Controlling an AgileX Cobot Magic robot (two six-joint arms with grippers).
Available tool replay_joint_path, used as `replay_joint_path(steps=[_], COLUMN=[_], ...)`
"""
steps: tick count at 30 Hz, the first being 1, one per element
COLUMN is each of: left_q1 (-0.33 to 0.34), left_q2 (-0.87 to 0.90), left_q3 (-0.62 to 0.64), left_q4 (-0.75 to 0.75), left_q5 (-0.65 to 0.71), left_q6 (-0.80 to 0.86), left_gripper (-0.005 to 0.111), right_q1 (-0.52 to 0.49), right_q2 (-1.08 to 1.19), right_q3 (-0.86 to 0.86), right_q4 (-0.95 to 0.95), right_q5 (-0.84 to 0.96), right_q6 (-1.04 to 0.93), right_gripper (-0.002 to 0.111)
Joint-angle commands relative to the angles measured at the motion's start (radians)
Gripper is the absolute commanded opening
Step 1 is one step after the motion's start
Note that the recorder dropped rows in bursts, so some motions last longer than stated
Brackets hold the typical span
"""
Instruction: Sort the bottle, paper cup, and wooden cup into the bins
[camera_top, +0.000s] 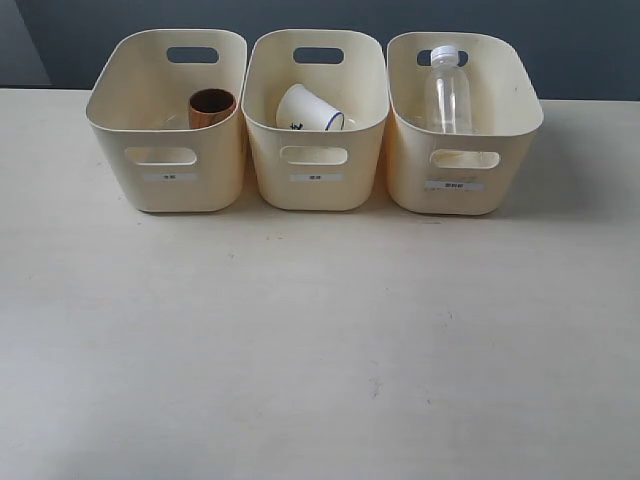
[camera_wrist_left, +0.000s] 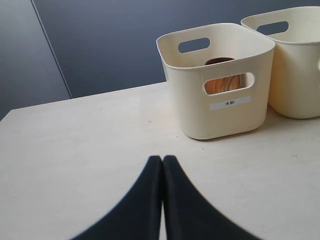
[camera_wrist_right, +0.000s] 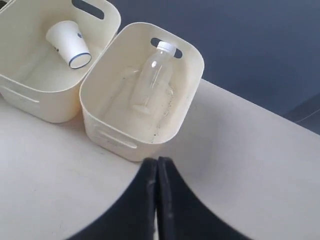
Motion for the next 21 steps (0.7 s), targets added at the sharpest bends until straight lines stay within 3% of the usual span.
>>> replay_joint_path(steps=[1,7,21], left_q1=[-0.004,-0.004,-0.004], left_q2=[-0.005,-0.005,-0.005], left_q3=[0.001,0.001,0.001], left_q4=[-0.003,-0.003,-0.003], left_q5=[0.002,0.002,0.002], left_q6=[-0.002,-0.002,-0.002], left_gripper=[0.0,0.0,0.0], right_q1=[-0.001,-0.001,-0.001], right_q2=[-0.168,-0.34,-0.562], right_q3=[0.113,0.192,0.192], right_q4=[0.028,0.072,0.252], right_q5=[-0.021,-0.007,0.044], right_q6=[0.006,0.056,0.082], right_gripper=[-0.001,-0.001,-0.001])
